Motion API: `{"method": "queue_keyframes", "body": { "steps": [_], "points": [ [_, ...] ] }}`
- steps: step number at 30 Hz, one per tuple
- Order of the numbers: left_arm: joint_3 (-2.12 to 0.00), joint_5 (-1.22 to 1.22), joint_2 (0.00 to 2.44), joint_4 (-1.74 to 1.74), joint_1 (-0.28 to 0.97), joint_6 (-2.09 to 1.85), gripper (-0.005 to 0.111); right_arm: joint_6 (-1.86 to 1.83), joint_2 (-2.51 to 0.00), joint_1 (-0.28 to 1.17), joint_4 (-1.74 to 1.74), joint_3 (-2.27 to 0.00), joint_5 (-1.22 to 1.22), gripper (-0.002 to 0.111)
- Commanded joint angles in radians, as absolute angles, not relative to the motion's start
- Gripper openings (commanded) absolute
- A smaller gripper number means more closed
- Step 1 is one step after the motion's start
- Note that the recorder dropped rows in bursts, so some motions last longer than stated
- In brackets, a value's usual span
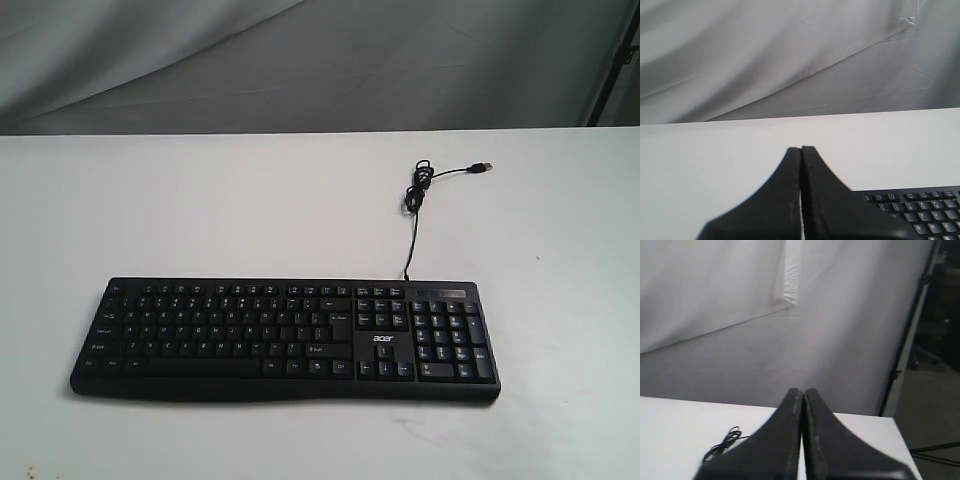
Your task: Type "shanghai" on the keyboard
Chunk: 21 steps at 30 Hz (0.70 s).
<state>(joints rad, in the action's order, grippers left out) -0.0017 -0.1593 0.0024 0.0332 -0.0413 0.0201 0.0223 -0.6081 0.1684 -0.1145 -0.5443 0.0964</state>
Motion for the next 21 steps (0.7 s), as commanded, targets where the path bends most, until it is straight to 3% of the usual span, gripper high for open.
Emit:
{"method": "queue_keyframes", "body": {
  "steps": [1,8,21],
  "points": [
    [0.0,-0.154,0.0,0.031,-0.035,0.023,0.0,0.061,-0.373,0.039,-0.129,-0.321,0.034,0.0],
    [0.0,-0.154,0.0,0.031,-0.035,0.023,0.0,0.104,-0.152,-0.074,-0.113,-0.061,0.104,0.0],
    [0.0,-0.154,0.0,0.031,-0.035,0.023,0.0,0.025,0.0,-0.107,-0.106,0.0,0.332,0.0]
  ]
}}
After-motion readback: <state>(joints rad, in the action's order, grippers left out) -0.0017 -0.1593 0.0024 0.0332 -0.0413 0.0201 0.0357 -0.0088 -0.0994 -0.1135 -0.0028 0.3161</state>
